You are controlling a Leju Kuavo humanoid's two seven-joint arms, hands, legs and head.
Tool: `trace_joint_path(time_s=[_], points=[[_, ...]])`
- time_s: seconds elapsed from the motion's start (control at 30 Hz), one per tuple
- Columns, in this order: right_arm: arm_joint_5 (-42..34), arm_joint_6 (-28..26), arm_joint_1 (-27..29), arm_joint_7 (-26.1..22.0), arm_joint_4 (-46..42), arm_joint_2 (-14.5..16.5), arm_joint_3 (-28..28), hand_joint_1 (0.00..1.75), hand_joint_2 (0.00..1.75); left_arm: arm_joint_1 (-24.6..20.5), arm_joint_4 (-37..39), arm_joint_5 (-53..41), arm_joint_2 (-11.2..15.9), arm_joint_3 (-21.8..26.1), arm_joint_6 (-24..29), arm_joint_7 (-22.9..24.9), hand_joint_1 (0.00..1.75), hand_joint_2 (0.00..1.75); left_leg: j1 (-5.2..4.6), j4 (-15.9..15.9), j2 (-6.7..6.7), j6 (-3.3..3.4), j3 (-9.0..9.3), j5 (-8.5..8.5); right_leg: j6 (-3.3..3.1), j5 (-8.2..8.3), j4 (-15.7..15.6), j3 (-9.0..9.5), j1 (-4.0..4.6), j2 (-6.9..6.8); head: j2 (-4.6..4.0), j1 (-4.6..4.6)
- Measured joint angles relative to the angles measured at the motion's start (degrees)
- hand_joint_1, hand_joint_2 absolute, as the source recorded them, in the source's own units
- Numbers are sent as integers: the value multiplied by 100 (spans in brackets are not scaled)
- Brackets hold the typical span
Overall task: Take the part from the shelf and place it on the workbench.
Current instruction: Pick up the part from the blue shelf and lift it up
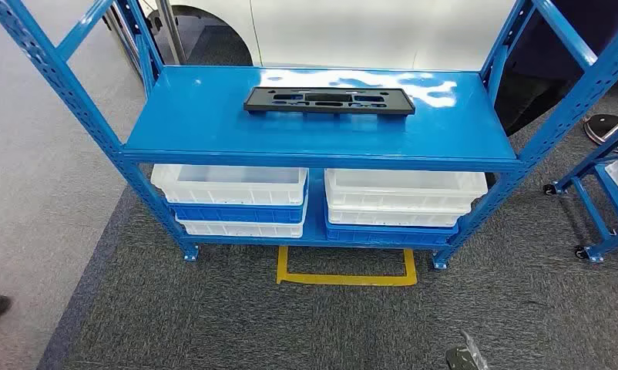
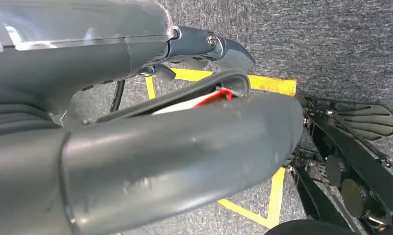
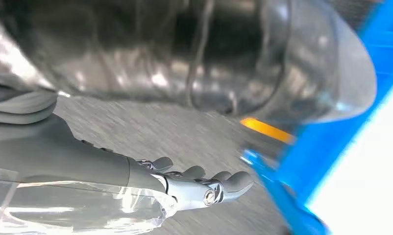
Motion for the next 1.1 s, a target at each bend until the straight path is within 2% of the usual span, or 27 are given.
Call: trace_joint_path(time_s=[0.1, 0.23, 0.33, 0.43, 0.57, 0.73, 0.8, 0.87, 0.9, 0.97, 1.1], points=[[104, 51, -17, -61, -681, -174, 62, 0, 0, -2, 38, 18, 1, 0, -20, -12, 0, 0, 0, 1, 0, 0, 0, 0, 0, 0, 0, 1, 0, -1, 0, 0], [398, 226, -85, -238, -2708, -715, 239, 0, 0, -15, 148, 86, 1, -2, -71, -76, 0, 0, 0, 2, -1, 0, -2, 0, 0, 0, 0, -1, -1, -3, 0, 0], [461, 231, -124, -331, -3338, -946, 277, 0, 0, -15, 181, 145, 1, -9, -73, -94, 0, 0, -6, 2, 0, 1, -6, 0, 0, 0, 2, -5, -5, -1, -1, 0], [650, 283, -407, -306, -4057, -1346, 235, 0, 0, -20, 216, 251, 1, -34, -69, -110, 0, 0, -11, 2, 5, 1, -5, 1, 3, 2, 3, -7, -8, 5, -1, 1], [1010, 566, -1152, 28, -4547, -1752, 175, 0, 0, -45, 241, 306, 10, -90, -77, -109, 0, 0, -13, 4, 5, 6, -1, 5, 8, 6, 3, -4, -10, 5, 0, 2], [1491, 603, -1845, 294, -4668, -1940, 328, 0, 0, -59, 252, 330, 27, -179, -93, -96, 0, 0, -16, 3, -12, 12, -26, 9, 9, 6, 7, 1, -10, -23, 0, 3], [2419, 611, -2438, 553, -4528, -1930, 721, 0, 0, -82, 260, 320, 32, -216, -94, -65, 0, 0, -24, -1, 18, 12, -50, 10, 10, 14, 19, -17, -14, 9, 0, 3], [3284, 593, -3207, 853, -4253, -1886, 1457, 0, 0, -146, 263, 333, 42, -267, -98, -31, 0, 0, -29, 1, 56, 11, -32, 16, 11, 24, 26, -36, -17, 44, 0, 1], [3466, 559, -3502, 967, -4121, -1866, 1847, 0, 0, -183, 263, 347, 47, -290, -100, -19, 0, 0, -26, 4, 54, 11, -22, 22, 12, 27, 25, -34, -16, 38, 0, 2], [3474, 454, -3839, 1118, -3939, -1843, 2477, 0, 0, -224, 263, 386, 50, -316, -97, -7, 0, 0, -21, 8, 13, 9, -16, 33, 10, 24, 23, -23, -10, -7, 0, 2], [3379, 276, -4122, 1238, -3739, -1835, 3121, 0, 0, -182, 270, 419, 49, -338, -74, 10, 0, 0, -19, 6, -28, 8, -30, 40, 8, 19, 24, -25, -8, -47, 1, 0]])
